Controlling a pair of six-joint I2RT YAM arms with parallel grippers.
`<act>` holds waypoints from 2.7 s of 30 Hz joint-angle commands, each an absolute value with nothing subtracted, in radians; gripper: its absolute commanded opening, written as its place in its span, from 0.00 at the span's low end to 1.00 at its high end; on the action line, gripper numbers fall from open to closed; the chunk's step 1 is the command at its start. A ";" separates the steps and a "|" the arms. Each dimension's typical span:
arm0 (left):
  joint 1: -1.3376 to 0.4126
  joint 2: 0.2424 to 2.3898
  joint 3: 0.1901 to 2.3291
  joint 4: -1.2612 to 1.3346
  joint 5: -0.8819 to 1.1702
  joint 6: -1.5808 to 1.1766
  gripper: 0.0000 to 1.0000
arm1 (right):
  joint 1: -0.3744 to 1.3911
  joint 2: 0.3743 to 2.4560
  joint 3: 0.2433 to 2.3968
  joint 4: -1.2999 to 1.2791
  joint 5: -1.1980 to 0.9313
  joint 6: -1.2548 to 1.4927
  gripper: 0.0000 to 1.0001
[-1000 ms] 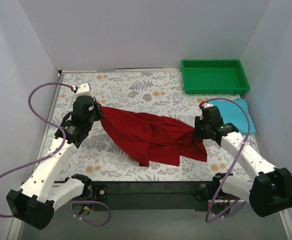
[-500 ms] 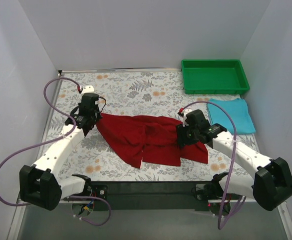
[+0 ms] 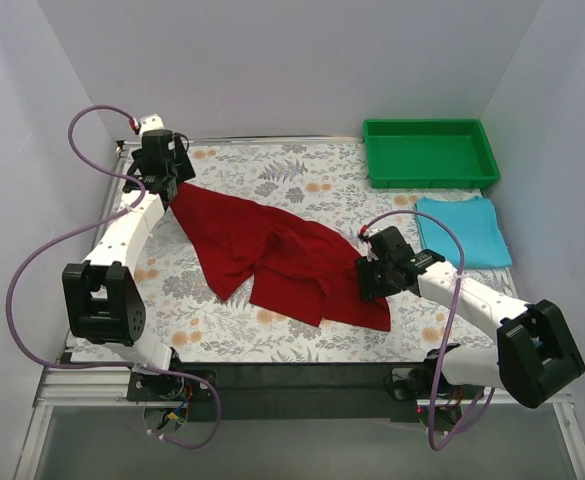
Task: Fold and stack the t-shirts
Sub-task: Flatten the tshirt out
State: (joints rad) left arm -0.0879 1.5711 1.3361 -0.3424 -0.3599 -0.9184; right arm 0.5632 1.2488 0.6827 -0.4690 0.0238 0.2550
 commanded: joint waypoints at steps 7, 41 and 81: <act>-0.090 1.327 1.062 -0.376 -0.072 -1.084 0.80 | 0.565 1.193 0.709 -0.440 -0.027 0.270 0.45; -0.383 1.132 0.434 -0.291 -0.044 -1.448 0.54 | 0.770 1.311 0.670 -0.400 -0.025 0.331 0.63; -0.230 0.940 1.431 -0.729 -0.416 -1.026 0.00 | 0.650 0.896 1.440 -0.683 0.529 0.011 0.01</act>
